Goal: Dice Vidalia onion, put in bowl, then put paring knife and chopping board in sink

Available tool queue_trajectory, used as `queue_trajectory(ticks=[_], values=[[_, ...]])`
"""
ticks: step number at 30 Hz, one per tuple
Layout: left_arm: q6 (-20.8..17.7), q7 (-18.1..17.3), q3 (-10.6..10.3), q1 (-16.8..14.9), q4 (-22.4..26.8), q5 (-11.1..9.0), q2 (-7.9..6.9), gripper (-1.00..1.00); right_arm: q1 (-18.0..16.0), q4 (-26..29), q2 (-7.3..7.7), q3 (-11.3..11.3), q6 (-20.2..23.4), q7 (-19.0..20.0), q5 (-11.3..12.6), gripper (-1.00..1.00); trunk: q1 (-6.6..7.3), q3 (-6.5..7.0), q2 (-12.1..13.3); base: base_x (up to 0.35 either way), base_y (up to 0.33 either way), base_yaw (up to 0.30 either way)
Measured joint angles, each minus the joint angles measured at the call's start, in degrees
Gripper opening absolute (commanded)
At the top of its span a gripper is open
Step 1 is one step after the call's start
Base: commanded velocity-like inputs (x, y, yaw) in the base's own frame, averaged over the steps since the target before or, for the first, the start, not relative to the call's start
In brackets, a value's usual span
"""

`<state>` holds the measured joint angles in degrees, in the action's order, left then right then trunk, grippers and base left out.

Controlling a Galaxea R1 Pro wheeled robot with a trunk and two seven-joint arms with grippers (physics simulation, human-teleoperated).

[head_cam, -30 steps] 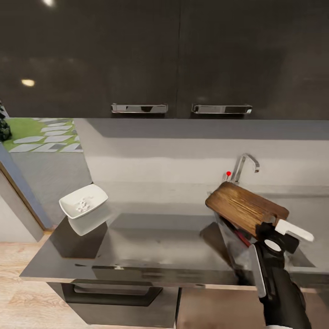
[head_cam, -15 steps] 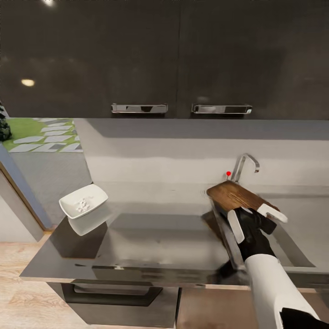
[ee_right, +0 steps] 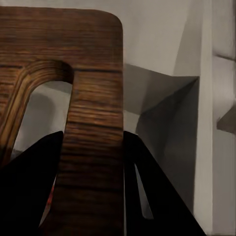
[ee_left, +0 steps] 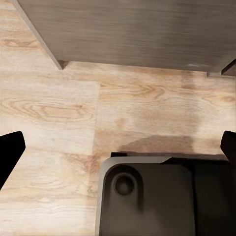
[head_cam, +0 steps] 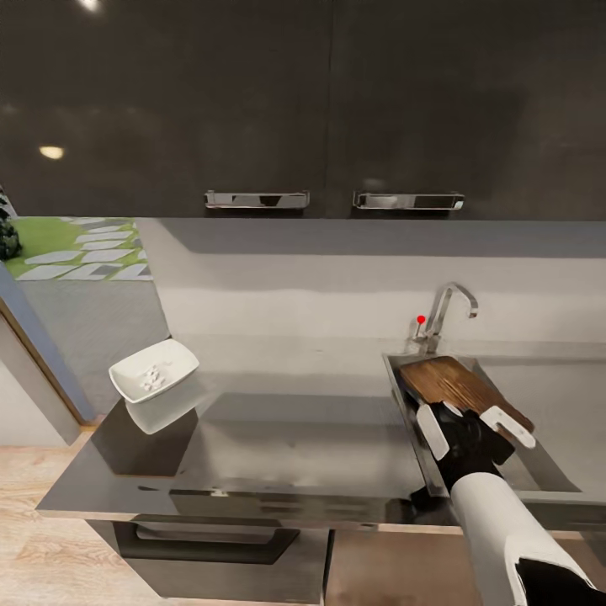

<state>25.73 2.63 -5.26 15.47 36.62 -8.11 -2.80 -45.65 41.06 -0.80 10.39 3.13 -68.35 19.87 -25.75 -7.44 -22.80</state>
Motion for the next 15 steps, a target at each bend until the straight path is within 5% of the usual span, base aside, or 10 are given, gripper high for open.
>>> queue_trajectory(ticks=[7, 15], values=[[0.0, 0.0, 0.0, 0.0, -0.7, 0.0, 0.00, 1.00, 0.0, -0.5, 0.05, 4.3, -0.4, 0.0, 0.4, -1.00, 0.00, 0.00, 0.0, 0.007, 0.000, 0.000], [0.0, 0.0, 0.0, 0.0, -0.7, 0.0, 0.00, 1.00, 0.0, -0.5, -0.10, 5.1, -0.6, 0.1, 0.6, -1.00, 0.02, 0.00, 0.0, 0.257, 0.000, 0.000]])
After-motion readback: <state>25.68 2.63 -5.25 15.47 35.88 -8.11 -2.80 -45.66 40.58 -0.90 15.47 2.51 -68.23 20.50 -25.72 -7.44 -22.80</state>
